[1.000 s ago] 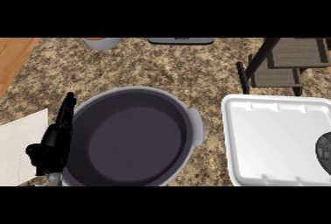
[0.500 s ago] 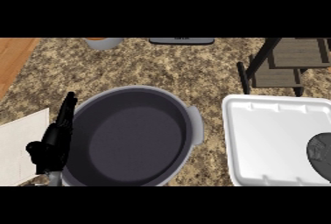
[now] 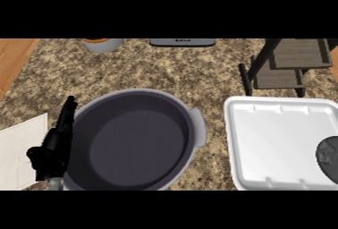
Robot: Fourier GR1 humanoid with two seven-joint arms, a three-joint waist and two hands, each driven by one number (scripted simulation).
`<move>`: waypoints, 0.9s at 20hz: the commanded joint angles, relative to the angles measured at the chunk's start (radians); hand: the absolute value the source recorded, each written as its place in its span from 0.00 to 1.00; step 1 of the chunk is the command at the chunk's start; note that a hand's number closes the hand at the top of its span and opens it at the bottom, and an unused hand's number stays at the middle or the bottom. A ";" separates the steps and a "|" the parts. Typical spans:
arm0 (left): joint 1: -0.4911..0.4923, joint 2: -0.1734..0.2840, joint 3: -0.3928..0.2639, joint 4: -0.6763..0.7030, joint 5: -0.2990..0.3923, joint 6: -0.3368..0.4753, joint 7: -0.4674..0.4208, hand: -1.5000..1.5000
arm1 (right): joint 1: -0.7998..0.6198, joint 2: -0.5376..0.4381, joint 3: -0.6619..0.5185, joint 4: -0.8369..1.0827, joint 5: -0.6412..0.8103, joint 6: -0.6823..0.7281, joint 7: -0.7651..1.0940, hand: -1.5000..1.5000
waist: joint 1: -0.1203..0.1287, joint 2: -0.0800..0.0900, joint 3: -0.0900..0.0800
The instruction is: Pick the cupcake from the tray and place it in the tiered basket
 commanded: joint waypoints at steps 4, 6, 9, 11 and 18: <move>0.116 -0.040 -0.038 0.106 0.026 -0.027 0.027 0.50 | 0.019 -0.025 0.065 -0.169 0.204 -0.046 0.133 0.00 | -0.032 0.002 -0.024; 0.101 -0.057 -0.034 0.120 0.011 0.004 0.054 0.50 | -0.018 -0.013 0.092 -0.262 0.235 0.024 0.145 0.00 | -0.056 -0.008 -0.025; 0.102 -0.032 -0.006 0.098 0.035 -0.022 0.062 0.50 | -0.022 0.003 0.094 -0.407 0.253 0.126 0.137 0.00 | -0.074 -0.019 -0.023; 0.102 -0.058 -0.009 0.108 0.027 0.006 0.073 0.50 | -0.036 0.052 0.129 -0.489 0.301 0.187 0.147 0.00 | -0.081 -0.020 -0.024; 0.161 -0.034 0.010 0.092 0.022 -0.009 0.051 0.50 | -0.066 0.141 0.203 -0.797 0.359 0.473 0.066 0.00 | -0.111 -0.039 -0.025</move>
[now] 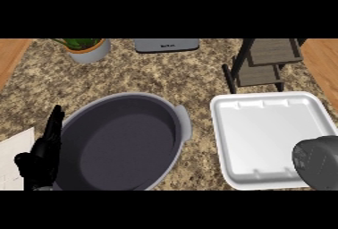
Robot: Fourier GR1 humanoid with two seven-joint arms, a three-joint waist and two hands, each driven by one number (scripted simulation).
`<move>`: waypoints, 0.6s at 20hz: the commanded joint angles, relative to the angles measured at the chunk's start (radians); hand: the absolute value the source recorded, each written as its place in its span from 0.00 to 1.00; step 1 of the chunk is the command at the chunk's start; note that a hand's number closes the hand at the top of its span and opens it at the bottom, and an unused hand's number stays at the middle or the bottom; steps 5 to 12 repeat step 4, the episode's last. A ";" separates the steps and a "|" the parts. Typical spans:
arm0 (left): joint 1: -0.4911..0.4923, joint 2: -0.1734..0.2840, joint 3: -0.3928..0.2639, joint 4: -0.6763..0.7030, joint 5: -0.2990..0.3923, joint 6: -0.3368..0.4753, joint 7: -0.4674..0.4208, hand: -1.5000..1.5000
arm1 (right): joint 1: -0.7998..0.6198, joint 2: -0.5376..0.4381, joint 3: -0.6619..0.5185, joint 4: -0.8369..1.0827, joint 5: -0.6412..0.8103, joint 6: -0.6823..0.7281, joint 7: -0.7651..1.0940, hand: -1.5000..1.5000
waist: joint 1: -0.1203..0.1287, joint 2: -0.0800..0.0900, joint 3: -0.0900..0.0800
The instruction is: Pick the cupcake from the tray and place it in the tiered basket
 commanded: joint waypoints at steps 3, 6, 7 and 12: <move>0.091 -0.043 -0.039 0.097 0.029 -0.026 0.043 0.50 | -0.044 0.075 0.090 -0.271 0.064 0.285 -0.015 0.00 | -0.017 0.009 -0.018; 0.073 -0.049 -0.030 0.109 0.016 -0.006 0.035 0.50 | -0.066 0.083 0.110 -0.302 0.081 0.340 -0.020 0.00 | -0.027 0.008 -0.019; 0.073 -0.049 -0.030 0.109 0.016 -0.006 0.035 0.50 | -0.066 0.083 0.110 -0.302 0.081 0.340 -0.020 0.00 | -0.027 0.008 -0.019; 0.073 -0.049 -0.030 0.109 0.016 -0.006 0.035 0.50 | -0.066 0.083 0.110 -0.302 0.081 0.340 -0.020 0.00 | -0.027 0.008 -0.019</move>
